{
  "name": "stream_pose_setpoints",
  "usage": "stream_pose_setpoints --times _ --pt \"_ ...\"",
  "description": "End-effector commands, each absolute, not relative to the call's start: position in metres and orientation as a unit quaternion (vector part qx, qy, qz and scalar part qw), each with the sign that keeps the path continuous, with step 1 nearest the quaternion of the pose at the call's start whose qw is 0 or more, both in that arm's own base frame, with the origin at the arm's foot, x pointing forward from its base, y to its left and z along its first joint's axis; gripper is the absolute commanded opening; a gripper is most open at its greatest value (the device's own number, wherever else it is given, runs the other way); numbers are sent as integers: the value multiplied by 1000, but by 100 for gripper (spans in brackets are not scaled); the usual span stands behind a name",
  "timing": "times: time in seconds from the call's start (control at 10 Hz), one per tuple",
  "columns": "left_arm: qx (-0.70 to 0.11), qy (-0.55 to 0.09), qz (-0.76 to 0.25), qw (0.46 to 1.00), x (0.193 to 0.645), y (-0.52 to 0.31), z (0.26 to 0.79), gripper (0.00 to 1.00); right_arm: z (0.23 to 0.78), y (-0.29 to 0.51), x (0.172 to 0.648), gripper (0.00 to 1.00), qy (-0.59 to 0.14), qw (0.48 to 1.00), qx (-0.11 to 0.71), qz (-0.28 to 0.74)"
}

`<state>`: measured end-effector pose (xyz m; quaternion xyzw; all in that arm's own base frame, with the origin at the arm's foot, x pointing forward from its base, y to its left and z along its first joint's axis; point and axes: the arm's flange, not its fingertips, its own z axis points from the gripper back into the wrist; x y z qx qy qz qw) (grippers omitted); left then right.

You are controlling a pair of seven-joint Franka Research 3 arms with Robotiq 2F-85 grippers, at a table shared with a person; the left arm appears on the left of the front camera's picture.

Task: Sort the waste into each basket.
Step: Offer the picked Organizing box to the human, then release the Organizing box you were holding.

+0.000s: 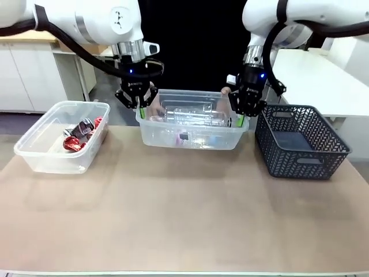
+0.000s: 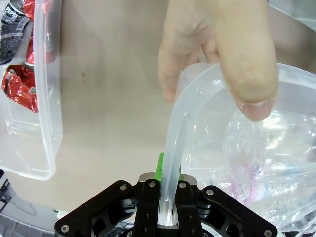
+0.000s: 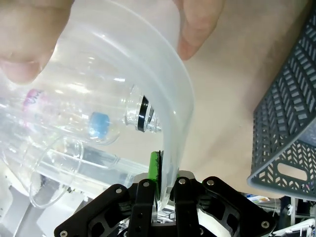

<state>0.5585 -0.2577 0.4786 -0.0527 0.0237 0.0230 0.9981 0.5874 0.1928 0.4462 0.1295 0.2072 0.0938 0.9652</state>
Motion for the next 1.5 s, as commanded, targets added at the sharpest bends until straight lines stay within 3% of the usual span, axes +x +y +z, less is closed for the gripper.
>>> stream_pose_setpoints --times 0.0,1.1,1.2,1.3,1.4 --pt "-51 19 23 998 556 -255 482 4 453 194 582 6 205 965 130 96" --pt "-51 19 23 998 556 -255 482 4 453 194 582 6 205 965 130 96" --pt "-52 22 22 998 557 -258 482 11 448 192 587 6 205 966 129 94" --pt "-51 8 12 999 555 -263 488 64 454 196 579 62 156 976 121 93" --pt "-55 2 7 998 552 -266 493 70 457 197 572 62 125 983 106 84"
